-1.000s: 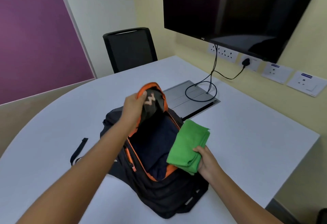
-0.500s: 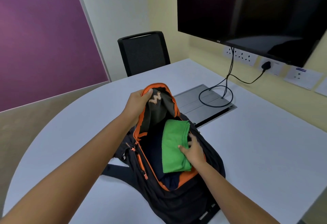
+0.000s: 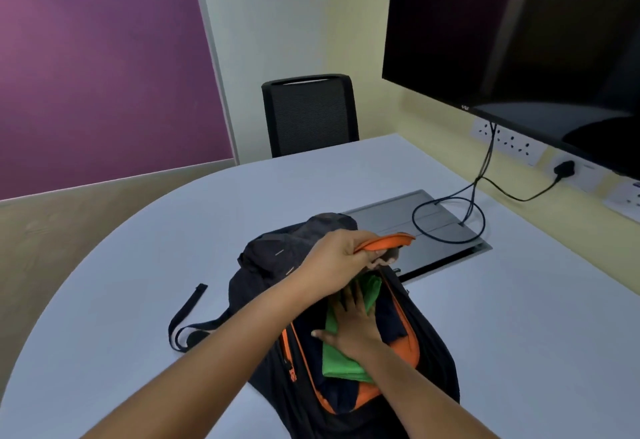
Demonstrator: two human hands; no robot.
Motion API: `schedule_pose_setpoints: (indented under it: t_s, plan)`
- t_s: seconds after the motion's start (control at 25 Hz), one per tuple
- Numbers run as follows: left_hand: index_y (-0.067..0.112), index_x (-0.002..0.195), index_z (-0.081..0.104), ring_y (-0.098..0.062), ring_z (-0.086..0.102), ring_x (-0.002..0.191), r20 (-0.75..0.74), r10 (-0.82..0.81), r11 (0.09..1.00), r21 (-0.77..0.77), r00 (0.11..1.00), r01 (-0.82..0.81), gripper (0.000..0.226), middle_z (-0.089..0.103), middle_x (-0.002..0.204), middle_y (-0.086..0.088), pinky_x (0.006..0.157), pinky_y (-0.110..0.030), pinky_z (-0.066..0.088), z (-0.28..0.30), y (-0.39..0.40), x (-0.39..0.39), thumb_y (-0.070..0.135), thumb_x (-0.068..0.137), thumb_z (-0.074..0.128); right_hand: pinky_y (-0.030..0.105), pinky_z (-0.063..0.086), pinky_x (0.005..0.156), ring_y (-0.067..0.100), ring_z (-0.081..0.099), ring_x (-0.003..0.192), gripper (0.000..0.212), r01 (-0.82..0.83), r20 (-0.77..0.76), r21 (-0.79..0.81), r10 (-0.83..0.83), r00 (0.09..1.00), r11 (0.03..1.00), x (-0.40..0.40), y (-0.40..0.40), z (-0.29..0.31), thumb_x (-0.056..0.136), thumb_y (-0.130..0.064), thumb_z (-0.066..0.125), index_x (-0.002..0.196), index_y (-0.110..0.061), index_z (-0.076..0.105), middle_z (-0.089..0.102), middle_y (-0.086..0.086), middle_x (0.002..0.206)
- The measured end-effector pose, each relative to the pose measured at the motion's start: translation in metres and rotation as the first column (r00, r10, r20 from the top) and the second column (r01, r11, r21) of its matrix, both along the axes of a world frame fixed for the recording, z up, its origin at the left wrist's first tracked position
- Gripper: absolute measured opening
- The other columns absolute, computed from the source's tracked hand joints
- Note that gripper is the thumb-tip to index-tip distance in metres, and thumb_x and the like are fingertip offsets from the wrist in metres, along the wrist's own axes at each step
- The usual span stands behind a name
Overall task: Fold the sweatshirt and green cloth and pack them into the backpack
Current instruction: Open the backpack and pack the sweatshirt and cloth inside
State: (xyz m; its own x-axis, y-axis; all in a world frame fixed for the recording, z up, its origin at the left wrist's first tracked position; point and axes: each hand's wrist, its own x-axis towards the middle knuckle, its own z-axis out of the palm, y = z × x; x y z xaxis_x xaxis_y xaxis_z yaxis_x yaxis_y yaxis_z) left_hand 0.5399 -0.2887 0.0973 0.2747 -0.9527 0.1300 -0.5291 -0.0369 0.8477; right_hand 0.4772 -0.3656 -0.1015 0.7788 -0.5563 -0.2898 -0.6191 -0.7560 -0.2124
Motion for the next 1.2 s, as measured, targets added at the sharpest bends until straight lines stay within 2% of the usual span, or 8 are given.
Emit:
schedule_pose_setpoints:
  t_s: [0.08,0.2,0.4,0.64,0.84,1.0,1.08,1.2]
  plan:
    - [0.025,0.085,0.069,-0.026,0.065,0.083,-0.061,0.003,1.0,-0.01,0.998,-0.004,0.016,0.069,0.083,-0.006,0.086,-0.047,0.051,0.002,0.006,0.006,0.022,0.091,0.055,0.061,-0.003,0.113,0.028,-0.026,0.141,0.1,-0.018,-0.057,-0.017,0.017,0.998,1.0,0.002,-0.001,-0.002,0.068,-0.083,0.019,0.145,-0.032,-0.017,-0.024,0.004,0.155]
    - [0.008,0.099,0.069,-0.028,0.064,0.09,-0.103,0.06,0.998,-0.026,0.993,-0.063,0.018,0.07,0.095,-0.016,0.091,-0.044,0.048,0.006,0.009,0.009,0.014,0.093,0.053,0.063,-0.01,0.108,0.025,-0.025,0.141,0.111,-0.049,0.033,-0.02,0.05,0.998,0.999,-0.007,-0.005,0.002,0.052,-0.093,0.004,0.141,-0.035,-0.024,-0.023,0.002,0.155]
    - [-0.003,0.105,0.064,-0.018,0.057,0.086,-0.134,0.098,0.994,-0.028,0.986,-0.102,0.023,0.066,0.095,-0.021,0.086,-0.035,0.048,0.007,0.013,0.01,0.011,0.094,0.051,0.052,-0.035,0.098,0.019,-0.03,0.139,0.094,-0.02,0.15,-0.15,0.043,0.988,0.988,-0.046,-0.011,0.006,0.067,-0.084,-0.003,0.14,-0.028,-0.025,-0.027,0.0,0.152]
    - [-0.001,0.108,0.063,-0.007,0.061,0.074,-0.317,0.255,0.952,-0.082,0.914,-0.294,0.023,0.065,0.088,-0.008,0.072,-0.014,0.049,0.014,0.009,0.027,0.01,0.095,0.048,0.046,-0.017,0.108,0.027,-0.027,0.14,0.114,-0.162,0.048,-0.096,0.167,0.985,0.982,-0.055,0.0,0.003,0.052,-0.092,-0.004,0.138,-0.022,-0.028,-0.032,0.008,0.147]
    - [0.006,0.112,0.063,-0.012,0.06,0.089,-0.147,0.286,0.955,-0.038,0.947,-0.294,0.025,0.066,0.1,-0.005,0.08,-0.013,0.047,0.014,0.012,0.041,0.016,0.096,0.047,0.05,-0.012,0.111,0.025,-0.035,0.132,0.124,-0.148,-0.043,-0.031,0.146,0.988,0.989,-0.049,-0.003,-0.005,0.032,-0.094,-0.02,0.133,-0.023,-0.037,-0.042,0.007,0.14]
    - [0.007,0.112,0.063,-0.015,0.06,0.092,-0.17,0.297,0.951,-0.03,0.94,-0.306,0.025,0.066,0.101,-0.006,0.084,-0.018,0.047,0.012,0.011,0.041,0.018,0.096,0.047,0.052,-0.01,0.112,0.024,-0.035,0.132,0.118,-0.162,-0.035,-0.008,0.161,0.986,0.987,-0.049,-0.005,-0.002,0.041,-0.092,-0.008,0.133,-0.024,-0.036,-0.041,0.006,0.141]
    - [0.005,0.112,0.063,-0.017,0.061,0.093,-0.183,0.308,0.949,-0.015,0.934,-0.316,0.025,0.067,0.103,-0.009,0.086,-0.024,0.048,0.009,0.009,0.038,0.017,0.096,0.047,0.049,-0.008,0.116,0.021,-0.031,0.135,0.11,-0.157,0.114,0.04,0.152,0.982,0.987,-0.056,-0.007,0.003,0.054,-0.089,0.006,0.138,-0.026,-0.028,-0.034,0.002,0.145]
    - [0.0,0.11,0.063,-0.008,0.063,0.086,-0.217,0.289,0.953,-0.032,0.932,-0.303,0.024,0.068,0.099,-0.016,0.086,-0.025,0.049,-0.004,0.007,0.022,0.012,0.096,0.047,0.035,-0.005,0.117,0.016,-0.018,0.142,0.092,0.024,0.435,0.073,-0.054,0.899,0.997,-0.068,-0.016,0.007,0.08,-0.071,0.03,0.146,-0.021,-0.011,-0.016,-0.002,0.152]
